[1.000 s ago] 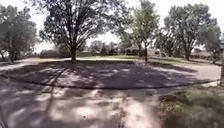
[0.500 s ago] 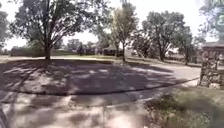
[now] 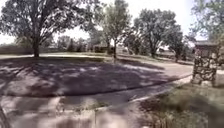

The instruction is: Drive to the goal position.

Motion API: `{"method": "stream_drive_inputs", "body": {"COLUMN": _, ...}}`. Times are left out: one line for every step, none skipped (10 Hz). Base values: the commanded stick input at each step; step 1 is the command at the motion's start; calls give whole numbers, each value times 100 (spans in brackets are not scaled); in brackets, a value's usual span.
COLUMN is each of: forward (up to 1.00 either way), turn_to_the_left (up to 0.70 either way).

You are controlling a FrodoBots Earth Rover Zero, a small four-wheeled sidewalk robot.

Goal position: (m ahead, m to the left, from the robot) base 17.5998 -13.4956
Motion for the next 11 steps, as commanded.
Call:
{"method": "stream_drive_inputs", "body": {"forward": 70, "turn_to_the_left": 0}}
{"method": "stream_drive_inputs", "body": {"forward": 70, "turn_to_the_left": 0}}
{"method": "stream_drive_inputs", "body": {"forward": 70, "turn_to_the_left": 0}}
{"method": "stream_drive_inputs", "body": {"forward": 70, "turn_to_the_left": 0}}
{"method": "stream_drive_inputs", "body": {"forward": 70, "turn_to_the_left": 7}}
{"method": "stream_drive_inputs", "body": {"forward": 70, "turn_to_the_left": 28}}
{"method": "stream_drive_inputs", "body": {"forward": 70, "turn_to_the_left": 35}}
{"method": "stream_drive_inputs", "body": {"forward": 70, "turn_to_the_left": 35}}
{"method": "stream_drive_inputs", "body": {"forward": 70, "turn_to_the_left": 35}}
{"method": "stream_drive_inputs", "body": {"forward": 70, "turn_to_the_left": 35}}
{"method": "stream_drive_inputs", "body": {"forward": 70, "turn_to_the_left": 35}}
